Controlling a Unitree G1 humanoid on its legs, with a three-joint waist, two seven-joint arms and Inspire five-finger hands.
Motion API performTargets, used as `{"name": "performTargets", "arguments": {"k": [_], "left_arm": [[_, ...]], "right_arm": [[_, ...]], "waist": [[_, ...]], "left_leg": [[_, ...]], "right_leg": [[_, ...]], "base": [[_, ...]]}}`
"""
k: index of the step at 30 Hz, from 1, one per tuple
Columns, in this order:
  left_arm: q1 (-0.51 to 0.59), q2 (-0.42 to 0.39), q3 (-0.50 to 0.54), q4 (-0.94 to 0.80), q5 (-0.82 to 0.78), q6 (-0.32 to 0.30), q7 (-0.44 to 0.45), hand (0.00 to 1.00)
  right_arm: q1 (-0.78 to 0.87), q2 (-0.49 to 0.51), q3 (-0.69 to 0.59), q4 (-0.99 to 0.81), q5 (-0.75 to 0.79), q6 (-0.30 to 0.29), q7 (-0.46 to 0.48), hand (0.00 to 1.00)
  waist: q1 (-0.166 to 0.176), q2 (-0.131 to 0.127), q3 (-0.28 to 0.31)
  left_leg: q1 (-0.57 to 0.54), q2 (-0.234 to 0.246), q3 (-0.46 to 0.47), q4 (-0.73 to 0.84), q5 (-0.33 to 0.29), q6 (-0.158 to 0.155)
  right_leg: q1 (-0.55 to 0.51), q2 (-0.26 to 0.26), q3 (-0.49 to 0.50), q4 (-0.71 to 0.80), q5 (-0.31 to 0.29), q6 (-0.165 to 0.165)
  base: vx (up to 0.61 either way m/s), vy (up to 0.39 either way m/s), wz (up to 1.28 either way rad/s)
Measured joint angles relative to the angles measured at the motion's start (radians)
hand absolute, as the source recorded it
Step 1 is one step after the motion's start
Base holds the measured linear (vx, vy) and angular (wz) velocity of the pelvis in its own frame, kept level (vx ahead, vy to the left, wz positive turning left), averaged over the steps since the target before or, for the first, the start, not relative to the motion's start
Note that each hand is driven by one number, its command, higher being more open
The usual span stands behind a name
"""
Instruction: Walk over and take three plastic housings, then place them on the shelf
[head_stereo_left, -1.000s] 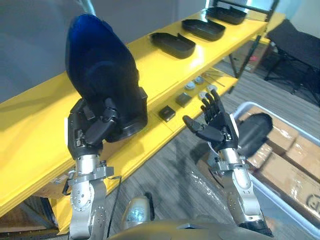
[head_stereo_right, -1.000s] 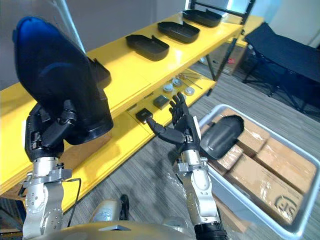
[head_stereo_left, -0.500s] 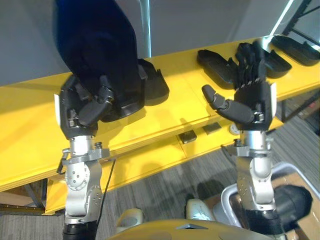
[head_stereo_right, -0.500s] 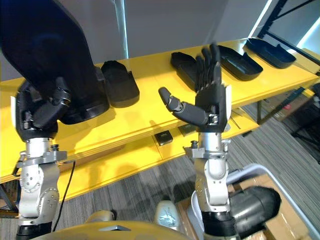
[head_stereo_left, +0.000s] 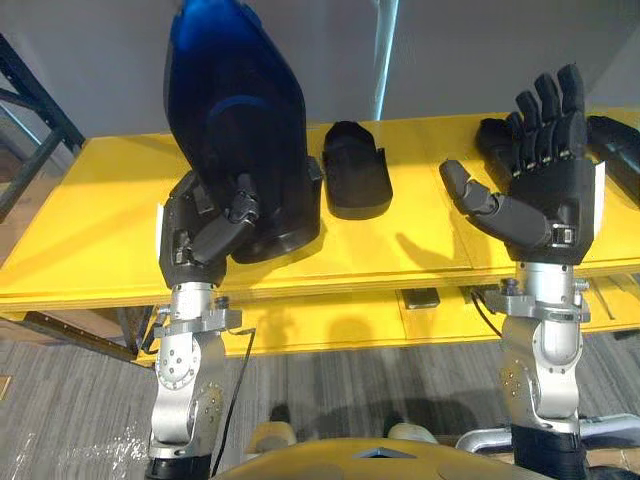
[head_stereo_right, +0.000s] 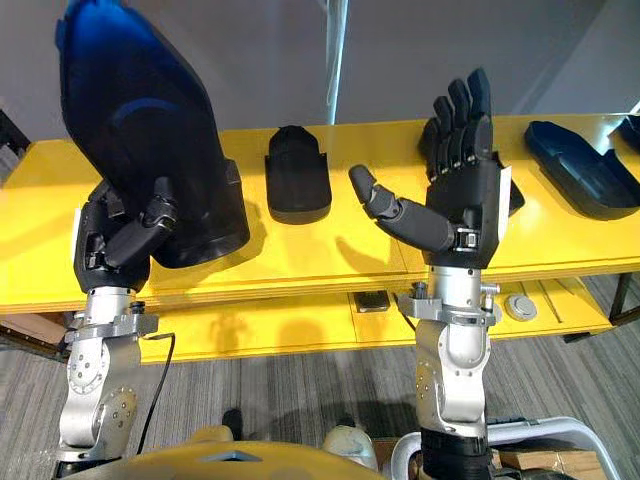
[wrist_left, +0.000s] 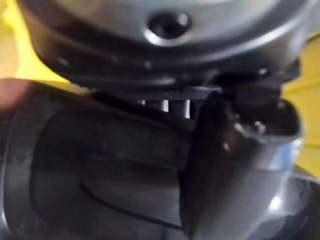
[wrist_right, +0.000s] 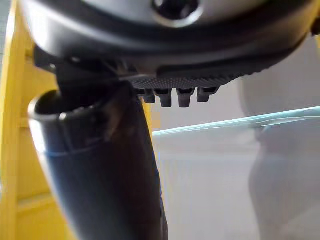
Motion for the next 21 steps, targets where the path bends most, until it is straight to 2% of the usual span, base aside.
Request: {"name": "performTargets", "arguments": {"k": [3, 4, 5, 7, 8, 9, 10, 11, 13, 14, 15, 17, 18, 19, 20, 21], "left_arm": [[0.006, -0.003, -0.010, 0.000, -0.008, 0.001, -0.005, 0.00], [0.001, -0.004, -0.009, 0.001, -0.018, -0.002, -0.002, 0.00], [0.001, -0.004, -0.010, 0.004, -0.025, -0.003, -0.001, 0.00], [0.002, -0.008, -0.011, 0.035, -0.025, -0.007, 0.005, 0.00], [0.002, -0.009, -0.011, 0.041, -0.024, -0.008, 0.008, 0.00], [0.002, -0.010, -0.014, 0.049, -0.019, -0.011, 0.017, 0.00], [-0.003, -0.007, -0.021, 0.065, 0.014, -0.017, 0.037, 0.00], [-0.004, 0.000, -0.020, 0.081, 0.058, -0.016, 0.047, 0.00], [-0.008, 0.020, -0.006, 0.085, 0.079, -0.009, 0.020, 0.00], [-0.017, 0.037, 0.002, 0.089, 0.086, -0.002, -0.004, 0.00], [-0.031, 0.049, 0.005, 0.108, 0.096, 0.003, -0.018, 0.00], [-0.034, 0.062, 0.025, 0.113, 0.123, 0.015, -0.036, 0.00], [-0.036, 0.063, 0.037, 0.107, 0.123, 0.016, -0.044, 0.00], [-0.036, 0.063, 0.044, 0.097, 0.123, 0.017, -0.044, 0.00], [-0.046, 0.070, 0.051, 0.080, 0.120, 0.017, -0.039, 0.00], [-0.075, 0.080, 0.048, 0.081, 0.113, 0.021, -0.030, 0.00]], "right_arm": [[0.012, 0.003, -0.040, 0.018, 0.016, 0.000, 0.000, 1.00], [0.001, 0.001, -0.047, 0.021, 0.019, -0.001, -0.001, 1.00], [-0.005, 0.000, -0.046, 0.024, 0.019, -0.001, -0.001, 1.00], [-0.028, -0.015, -0.027, 0.048, 0.031, -0.003, -0.001, 1.00], [-0.028, -0.019, -0.019, 0.051, 0.037, -0.003, 0.000, 1.00], [-0.027, -0.028, -0.007, 0.054, 0.061, -0.004, 0.001, 1.00], [-0.025, -0.030, 0.001, 0.061, 0.101, -0.016, 0.008, 1.00], [-0.015, -0.004, 0.008, 0.067, 0.131, -0.023, 0.008, 1.00], [-0.006, 0.042, 0.015, 0.067, 0.128, -0.047, -0.013, 1.00], [-0.003, 0.063, 0.015, 0.067, 0.127, -0.054, -0.031, 1.00], [0.003, 0.076, 0.019, 0.070, 0.126, -0.054, -0.044, 1.00], [0.025, 0.094, 0.048, 0.082, 0.089, -0.052, -0.064, 1.00], [0.031, 0.102, 0.061, 0.083, 0.059, -0.051, -0.065, 1.00], [0.028, 0.105, 0.069, 0.083, 0.052, -0.051, -0.064, 1.00], [0.021, 0.114, 0.080, 0.083, 0.049, -0.051, -0.058, 1.00], [0.027, 0.117, 0.081, 0.083, 0.049, -0.051, -0.055, 1.00]], "waist": [[-0.019, -0.025, 0.035], [-0.020, -0.047, 0.074], [-0.020, -0.039, 0.080], [-0.010, -0.006, 0.074], [-0.008, 0.000, 0.070], [-0.010, 0.018, 0.063], [-0.018, 0.036, 0.055], [-0.031, 0.020, 0.043], [-0.054, -0.012, 0.041], [-0.060, -0.026, 0.040], [-0.054, -0.023, 0.042], [-0.040, -0.016, 0.040], [-0.025, -0.014, 0.039], [-0.020, -0.013, 0.039], [-0.025, -0.010, 0.038], [-0.030, -0.012, 0.037]], "left_leg": [[-0.016, -0.031, 0.048, 0.085, 0.017, 0.008], [-0.062, -0.041, 0.055, 0.206, -0.029, 0.014], [-0.078, -0.024, 0.061, 0.232, -0.051, 0.020], [-0.087, 0.045, 0.071, 0.262, -0.062, 0.021], [-0.081, 0.053, 0.072, 0.270, -0.069, 0.030], [-0.067, 0.065, 0.072, 0.279, -0.085, 0.047], [-0.057, 0.061, 0.086, 0.290, -0.134, -0.045], [-0.056, 0.016, 0.112, 0.306, -0.169, -0.030], [-0.078, -0.044, 0.110, 0.302, -0.180, -0.005], [-0.092, -0.067, 0.102, 0.297, -0.178, 0.005], [-0.091, -0.073, 0.100, 0.289, -0.177, 0.008], [-0.055, -0.086, 0.106, 0.241, -0.151, 0.027], [-0.028, -0.087, 0.125, 0.202, -0.136, 0.041], [-0.015, -0.087, 0.142, 0.180, -0.128, 0.052], [-0.005, -0.076, 0.149, 0.150, -0.121, 0.062], [-0.001, -0.063, 0.137, 0.126, -0.109, 0.069]], "right_leg": [[0.039, -0.057, -0.034, 0.042, -0.043, 0.009], [0.063, -0.093, -0.043, 0.051, -0.058, 0.009], [0.067, -0.098, -0.043, 0.058, -0.063, 0.015], [0.038, -0.128, 0.017, 0.122, -0.097, 0.057], [0.027, -0.140, 0.039, 0.139, -0.104, 0.069], [0.014, -0.149, 0.072, 0.163, -0.114, 0.086], [0.006, -0.164, 0.103, 0.180, -0.120, 0.116], [0.018, -0.208, 0.132, 0.151, -0.119, 0.116], [0.043, -0.243, 0.146, 0.077, -0.111, 0.100], [0.041, -0.250, 0.145, 0.070, -0.055, 0.079], [0.036, -0.257, 0.123, 0.076, -0.005, 0.101], [0.019, -0.261, 0.079, 0.120, 0.068, 0.081], [0.006, -0.262, 0.041, 0.122, 0.111, 0.044], [0.003, -0.257, 0.020, 0.116, 0.126, 0.025], [-0.007, -0.220, 0.025, 0.127, 0.081, 0.031], [-0.011, -0.127, 0.064, 0.127, -0.004, 0.039]], "base": [[0.01, 0.094, 0.58], [-0.06, 0.079, 0.24], [-0.11, 0.146, 0.00], [-0.09, 0.192, -0.54], [-0.02, 0.283, -0.77], [0.05, 0.360, -0.70], [0.10, 0.550, -0.65], [0.11, 0.454, -0.33], [0.16, 0.367, 0.27], [0.19, 0.323, 0.49], [0.17, 0.256, 0.31], [0.16, 0.198, 0.07], [0.17, 0.155, -0.15], [0.20, 0.143, -0.28], [0.14, 0.017, -0.08], [0.12, -0.015, 0.02]]}}
